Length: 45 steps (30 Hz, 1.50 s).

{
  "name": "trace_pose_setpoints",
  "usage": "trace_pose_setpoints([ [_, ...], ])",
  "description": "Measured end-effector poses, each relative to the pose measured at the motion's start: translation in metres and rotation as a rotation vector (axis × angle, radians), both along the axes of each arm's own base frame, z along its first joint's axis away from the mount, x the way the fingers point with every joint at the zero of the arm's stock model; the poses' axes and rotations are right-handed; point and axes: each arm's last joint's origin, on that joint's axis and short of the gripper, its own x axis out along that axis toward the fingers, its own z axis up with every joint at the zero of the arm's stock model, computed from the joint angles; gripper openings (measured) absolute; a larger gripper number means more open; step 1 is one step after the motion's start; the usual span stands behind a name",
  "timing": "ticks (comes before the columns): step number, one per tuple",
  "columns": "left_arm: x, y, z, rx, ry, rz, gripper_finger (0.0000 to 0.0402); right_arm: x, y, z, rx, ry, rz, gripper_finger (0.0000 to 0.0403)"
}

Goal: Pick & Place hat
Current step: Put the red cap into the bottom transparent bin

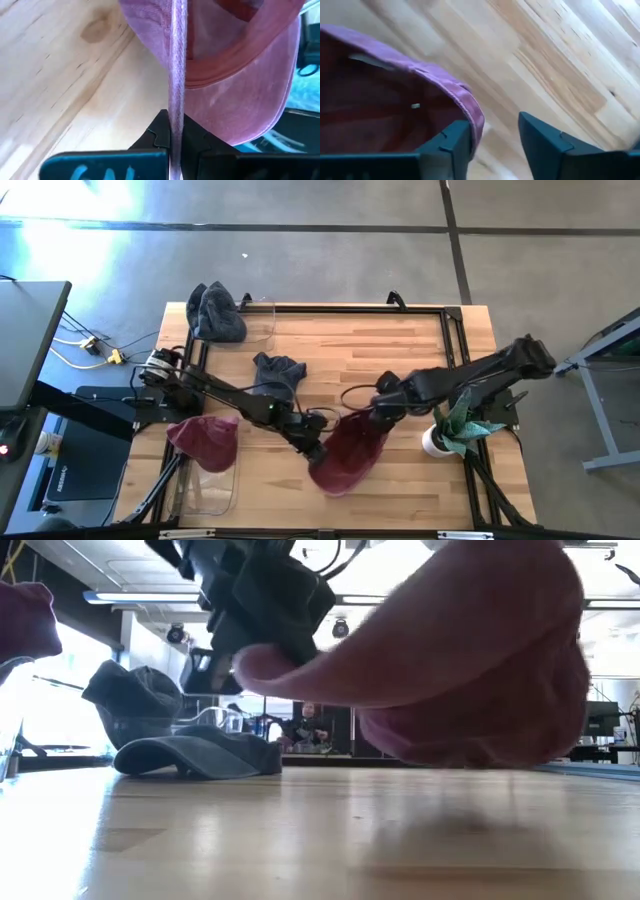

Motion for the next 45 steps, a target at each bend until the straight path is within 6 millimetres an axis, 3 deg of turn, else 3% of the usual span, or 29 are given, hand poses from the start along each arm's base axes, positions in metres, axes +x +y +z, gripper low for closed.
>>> trace_pose_setpoints([
  [7, 0.000, 0.006, 0.013, 0.001, 0.111, -0.041, 0.0005, -0.005, 0.021, 0.052, 0.101, -0.289, 0.195, 0.0157],
  [13, -0.002, 0.010, 0.019, 0.057, 0.158, -0.049, 0.0005, 0.002, 0.047, 0.065, 0.177, -0.482, 0.337, 0.0102],
  [16, 0.001, 0.011, 0.023, 0.059, 0.148, -0.051, 0.0005, 0.019, 0.058, 0.051, 0.214, -0.508, 0.422, 0.0063],
  [20, 0.003, 0.017, 0.032, 0.056, 0.151, -0.054, 0.0005, 0.045, 0.072, 0.016, 0.180, -0.498, 0.455, 0.0009],
  [26, 0.001, 0.023, 0.059, 0.077, 0.114, -0.056, 0.0005, 0.072, 0.086, -0.041, 0.110, -0.375, 0.418, 0.0014],
  [32, -0.006, 0.024, 0.077, 0.092, 0.088, -0.064, 0.0005, 0.079, 0.106, -0.078, -0.096, -0.345, 0.390, 0.0006],
  [39, -0.015, 0.027, 0.094, 0.110, 0.035, -0.052, 0.0005, 0.090, 0.124, -0.101, -0.129, -0.363, 0.567, 0.0004],
  [45, -0.021, 0.024, 0.100, 0.128, 0.028, -0.056, 0.0005, 0.088, 0.125, -0.088, -0.111, -0.396, 0.615, 0.0002],
])
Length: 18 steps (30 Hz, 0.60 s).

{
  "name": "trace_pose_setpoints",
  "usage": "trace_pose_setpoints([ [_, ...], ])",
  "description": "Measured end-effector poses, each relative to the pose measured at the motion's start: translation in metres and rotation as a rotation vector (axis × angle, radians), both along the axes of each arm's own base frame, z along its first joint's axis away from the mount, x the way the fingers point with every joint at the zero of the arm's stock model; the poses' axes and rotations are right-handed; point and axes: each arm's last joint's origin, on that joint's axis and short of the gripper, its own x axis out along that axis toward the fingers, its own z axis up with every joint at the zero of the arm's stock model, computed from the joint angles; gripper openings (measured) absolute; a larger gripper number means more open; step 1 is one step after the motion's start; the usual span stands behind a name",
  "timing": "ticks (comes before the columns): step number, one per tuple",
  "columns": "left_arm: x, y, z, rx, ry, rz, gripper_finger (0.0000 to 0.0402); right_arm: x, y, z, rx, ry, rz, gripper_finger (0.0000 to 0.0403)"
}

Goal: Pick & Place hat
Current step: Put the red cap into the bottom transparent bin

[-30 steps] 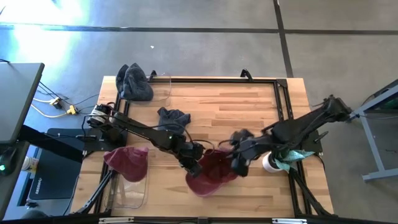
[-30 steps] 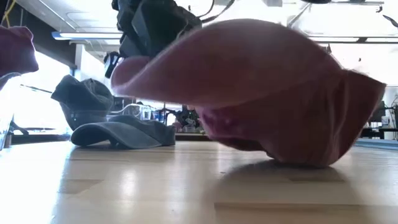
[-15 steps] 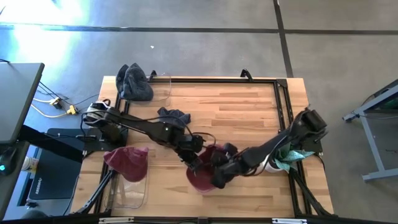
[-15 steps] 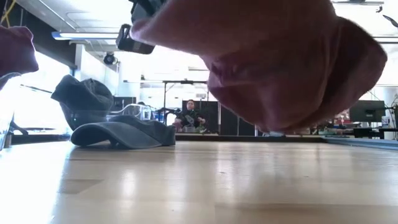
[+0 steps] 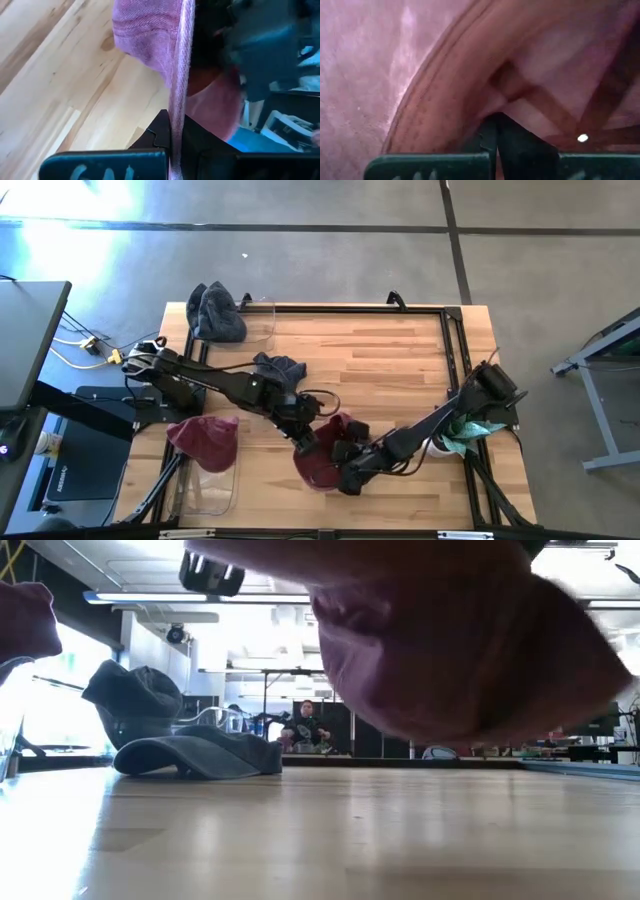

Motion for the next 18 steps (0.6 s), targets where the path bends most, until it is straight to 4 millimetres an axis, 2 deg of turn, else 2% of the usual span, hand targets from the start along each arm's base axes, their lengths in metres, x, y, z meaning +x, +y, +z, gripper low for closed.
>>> trace_pose_setpoints([
  [4, -0.004, -0.003, -0.003, 0.022, 0.040, 0.000, 0.0005, -0.015, -0.006, 0.028, 0.021, -0.005, -0.034, 0.0001],
  [7, -0.006, -0.003, -0.004, 0.030, 0.058, 0.002, 0.0005, -0.029, -0.015, 0.042, 0.010, 0.019, -0.124, 0.0001],
  [12, -0.006, -0.003, -0.005, 0.025, 0.060, 0.005, 0.0005, -0.047, -0.035, 0.041, -0.096, 0.106, -0.352, 0.0001],
  [16, -0.005, -0.003, -0.005, 0.022, 0.052, 0.007, 0.0005, -0.054, -0.055, 0.038, -0.108, 0.132, -0.601, 0.0001],
  [18, -0.004, -0.003, -0.005, 0.023, 0.049, 0.012, 0.0005, -0.053, -0.063, 0.037, -0.118, 0.140, -0.660, 0.0002],
])
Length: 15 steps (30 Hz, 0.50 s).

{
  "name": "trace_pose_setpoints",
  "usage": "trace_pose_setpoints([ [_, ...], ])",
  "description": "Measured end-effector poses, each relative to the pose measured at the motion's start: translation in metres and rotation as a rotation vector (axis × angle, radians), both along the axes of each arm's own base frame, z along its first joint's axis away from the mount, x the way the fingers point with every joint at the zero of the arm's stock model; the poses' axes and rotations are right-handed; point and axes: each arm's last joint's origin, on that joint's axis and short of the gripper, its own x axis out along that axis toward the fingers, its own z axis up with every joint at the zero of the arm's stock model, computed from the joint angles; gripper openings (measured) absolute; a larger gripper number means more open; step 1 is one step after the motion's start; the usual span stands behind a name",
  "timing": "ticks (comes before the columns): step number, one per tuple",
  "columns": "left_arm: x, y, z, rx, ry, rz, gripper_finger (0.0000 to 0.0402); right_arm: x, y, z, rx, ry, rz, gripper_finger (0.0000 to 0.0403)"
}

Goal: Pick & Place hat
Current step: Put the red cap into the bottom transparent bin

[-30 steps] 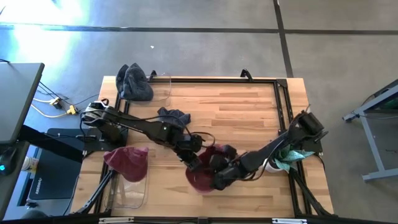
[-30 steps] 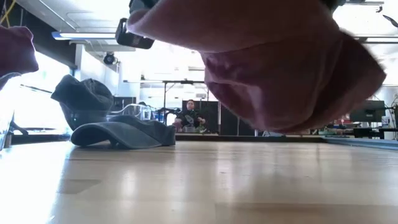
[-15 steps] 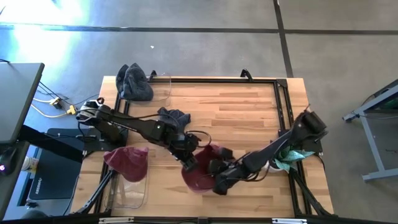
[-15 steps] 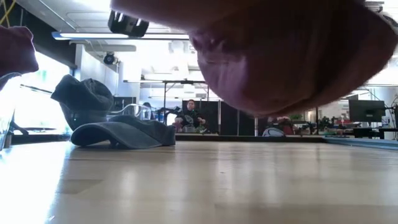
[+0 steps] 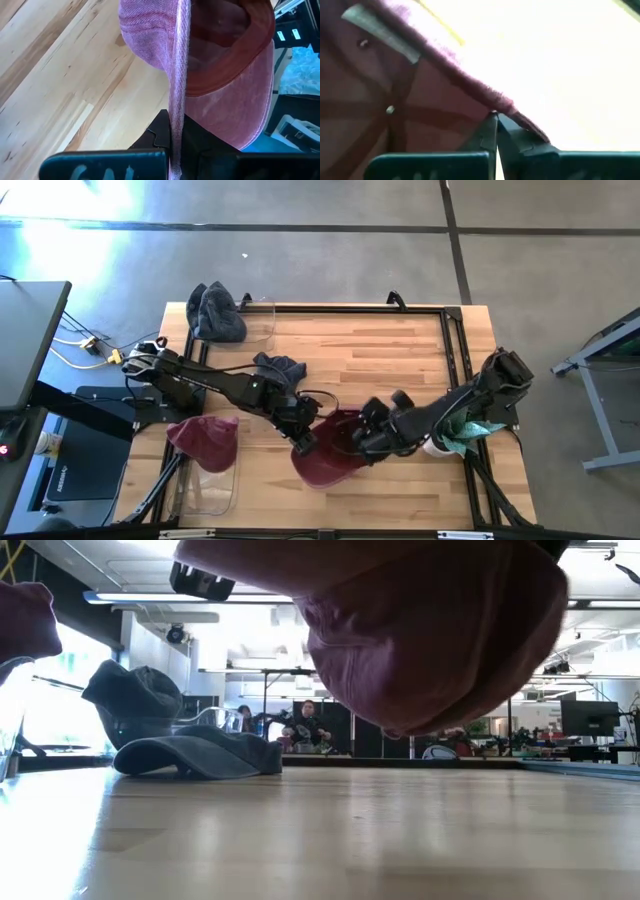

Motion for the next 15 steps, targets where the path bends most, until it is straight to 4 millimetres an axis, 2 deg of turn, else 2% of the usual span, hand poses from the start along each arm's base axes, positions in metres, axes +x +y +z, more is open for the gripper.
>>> trace_pose_setpoints([
  [5, 0.001, 0.000, -0.001, 0.002, 0.003, 0.003, 0.0005, 0.004, -0.012, 0.009, 0.019, 0.020, 0.066, 0.0001],
  [12, 0.005, -0.006, -0.009, -0.006, 0.011, -0.002, 0.0005, -0.015, -0.019, 0.045, 0.030, -0.068, 0.091, 0.0002],
  [15, 0.015, -0.009, -0.021, -0.006, 0.020, -0.005, 0.0005, -0.015, -0.019, 0.052, 0.043, -0.079, 0.162, 0.0001],
])
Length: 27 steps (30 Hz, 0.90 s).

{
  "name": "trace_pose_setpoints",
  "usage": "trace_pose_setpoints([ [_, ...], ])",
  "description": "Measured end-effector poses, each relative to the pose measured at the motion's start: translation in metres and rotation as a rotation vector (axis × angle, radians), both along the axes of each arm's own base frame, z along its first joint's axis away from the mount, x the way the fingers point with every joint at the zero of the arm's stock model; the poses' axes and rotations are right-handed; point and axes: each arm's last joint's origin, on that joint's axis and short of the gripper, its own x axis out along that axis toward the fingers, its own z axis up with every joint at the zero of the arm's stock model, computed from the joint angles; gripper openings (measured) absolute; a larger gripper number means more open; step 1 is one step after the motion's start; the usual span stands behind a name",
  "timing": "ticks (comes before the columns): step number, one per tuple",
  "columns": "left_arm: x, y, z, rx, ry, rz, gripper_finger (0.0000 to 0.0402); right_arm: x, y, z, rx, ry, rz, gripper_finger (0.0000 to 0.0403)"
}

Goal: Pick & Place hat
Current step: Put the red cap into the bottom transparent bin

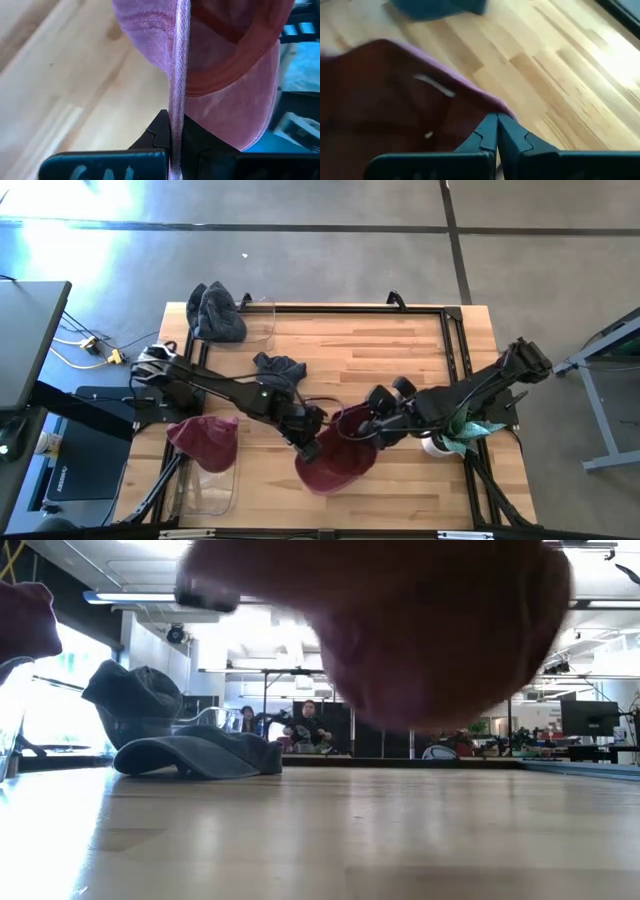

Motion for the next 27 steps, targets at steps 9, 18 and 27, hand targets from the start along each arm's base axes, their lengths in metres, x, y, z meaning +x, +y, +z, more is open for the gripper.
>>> trace_pose_setpoints([
  [9, 0.013, 0.009, -0.023, 0.036, 0.057, 0.023, 0.0005, 0.005, 0.024, 0.007, 0.098, -0.096, 0.169, 0.0017],
  [18, 0.022, 0.043, -0.029, 0.063, 0.076, 0.151, 0.0005, -0.007, 0.047, 0.012, 0.229, -0.146, 0.168, 0.0085],
  [27, 0.028, 0.074, -0.028, 0.065, 0.050, 0.166, 0.0005, -0.024, 0.066, 0.010, 0.270, -0.168, 0.097, 0.0147],
])
